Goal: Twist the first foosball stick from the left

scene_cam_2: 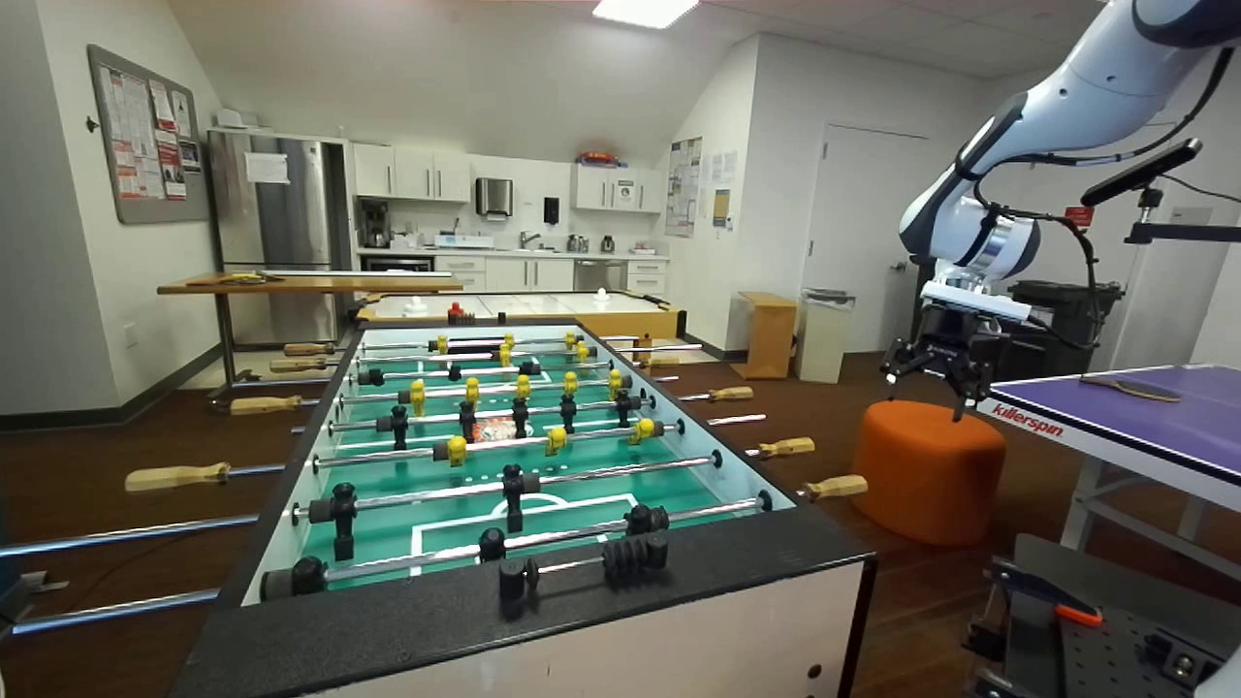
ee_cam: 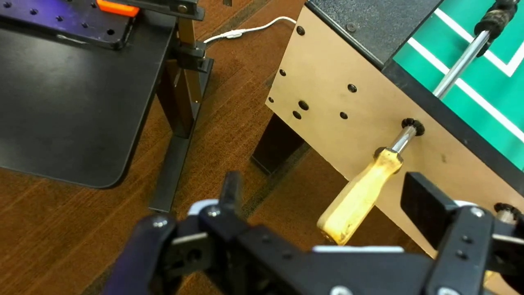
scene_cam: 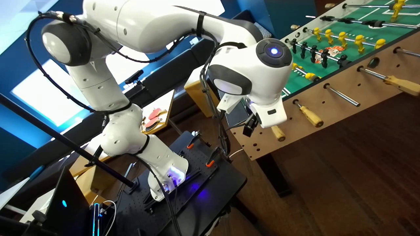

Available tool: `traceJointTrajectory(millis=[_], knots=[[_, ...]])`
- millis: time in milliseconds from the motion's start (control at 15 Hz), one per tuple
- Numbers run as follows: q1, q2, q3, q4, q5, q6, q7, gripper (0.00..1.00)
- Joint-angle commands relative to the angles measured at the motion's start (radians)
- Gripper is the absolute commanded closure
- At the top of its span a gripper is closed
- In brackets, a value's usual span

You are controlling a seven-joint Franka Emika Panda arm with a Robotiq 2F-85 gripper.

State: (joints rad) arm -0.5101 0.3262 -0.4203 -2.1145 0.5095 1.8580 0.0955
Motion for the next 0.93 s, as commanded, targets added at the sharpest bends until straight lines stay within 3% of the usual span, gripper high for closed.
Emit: traceJointTrajectory(millis=[0,400,867], knots=[[-0.018,0.046,0.013,0.06,0.038,-0.09,0.05,0.0],[-0.099,0.248,0.009,0.247,0.145,-0.344,0.185,0.0],[-0.222,0.488,0.031,0.431,0.334,-0.463,0.394,0.0]])
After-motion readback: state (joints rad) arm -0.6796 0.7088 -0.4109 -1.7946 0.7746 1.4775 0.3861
